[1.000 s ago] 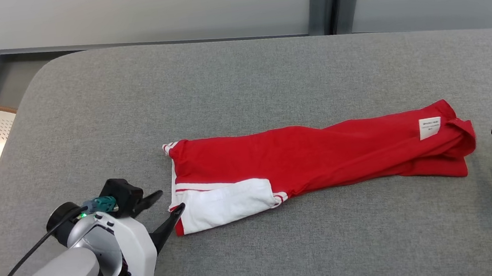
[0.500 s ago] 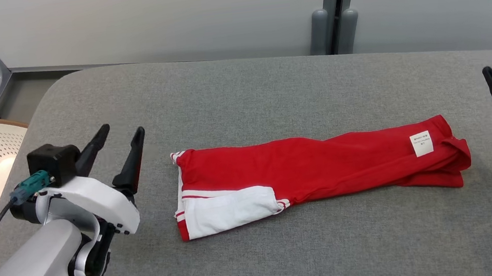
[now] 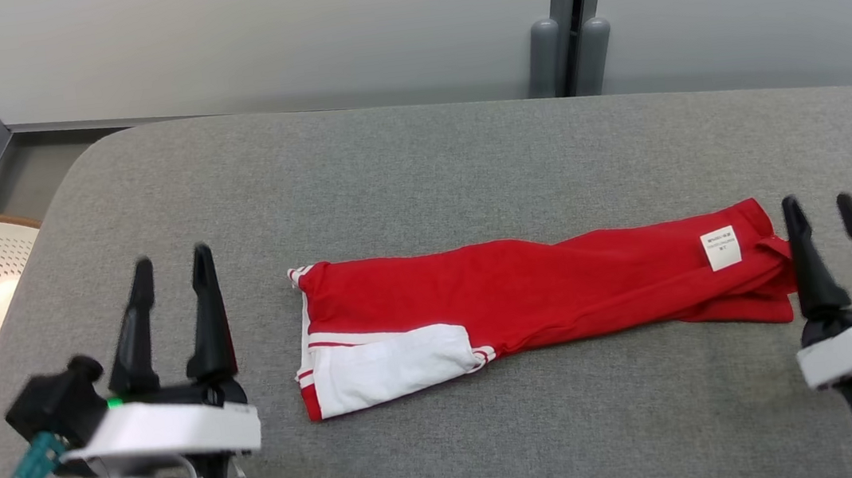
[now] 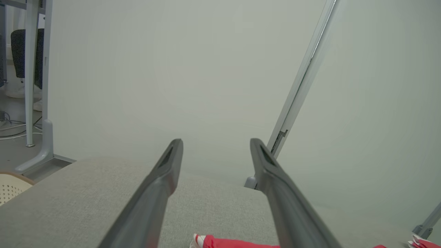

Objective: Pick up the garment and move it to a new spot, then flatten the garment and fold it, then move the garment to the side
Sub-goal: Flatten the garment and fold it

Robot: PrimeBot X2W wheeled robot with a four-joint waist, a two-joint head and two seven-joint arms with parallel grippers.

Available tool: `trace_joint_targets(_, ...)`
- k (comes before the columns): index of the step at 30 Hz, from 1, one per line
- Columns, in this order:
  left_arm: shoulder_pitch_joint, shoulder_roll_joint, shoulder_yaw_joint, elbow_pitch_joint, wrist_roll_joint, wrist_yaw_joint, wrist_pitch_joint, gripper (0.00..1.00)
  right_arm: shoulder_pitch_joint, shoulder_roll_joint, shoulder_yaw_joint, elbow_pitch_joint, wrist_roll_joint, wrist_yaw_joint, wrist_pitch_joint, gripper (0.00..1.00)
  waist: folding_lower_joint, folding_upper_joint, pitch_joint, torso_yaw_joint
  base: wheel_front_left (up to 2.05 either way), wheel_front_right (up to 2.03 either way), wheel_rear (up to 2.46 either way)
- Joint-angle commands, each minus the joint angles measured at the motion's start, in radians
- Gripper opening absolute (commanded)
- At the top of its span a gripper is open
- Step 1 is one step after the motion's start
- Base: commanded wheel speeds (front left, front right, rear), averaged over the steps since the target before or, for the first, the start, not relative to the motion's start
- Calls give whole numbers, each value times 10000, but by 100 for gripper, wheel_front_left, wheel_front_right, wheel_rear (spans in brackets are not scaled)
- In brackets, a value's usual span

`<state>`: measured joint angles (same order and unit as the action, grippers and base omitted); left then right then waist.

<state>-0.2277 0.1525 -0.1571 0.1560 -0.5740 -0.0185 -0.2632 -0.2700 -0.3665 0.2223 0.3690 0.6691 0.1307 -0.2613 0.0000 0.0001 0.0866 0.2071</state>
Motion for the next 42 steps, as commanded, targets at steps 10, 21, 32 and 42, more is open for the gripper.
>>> trace_joint_targets(10, 724, -979, 1123, 726, 1045, -1018, -10, 100, 562, 1164, -1043, 233, -1217, -1, 44, 100, 0, -1, 63, -9, 0, 0, 0)
trace_joint_targets(21, 314, -999, 510, 1020, 721, -1130, -11, 100, -823, 2061, -3064, 2545, -711, -1, 1288, 100, 0, -1, 661, 452, 0, 0, 0)
trace_joint_targets(32, 241, -998, 375, 1131, 543, -1127, -11, 100, -1508, 2550, -3834, 4489, -698, -1, 2156, 100, 0, -1, 855, 742, 0, 0, 0)
trace_joint_targets(42, 245, -997, 314, 1179, 518, -1125, -11, 100, -1654, 2709, -3763, 5334, -862, -1, 2553, 0, 0, -1, 727, 694, 0, 0, 0)
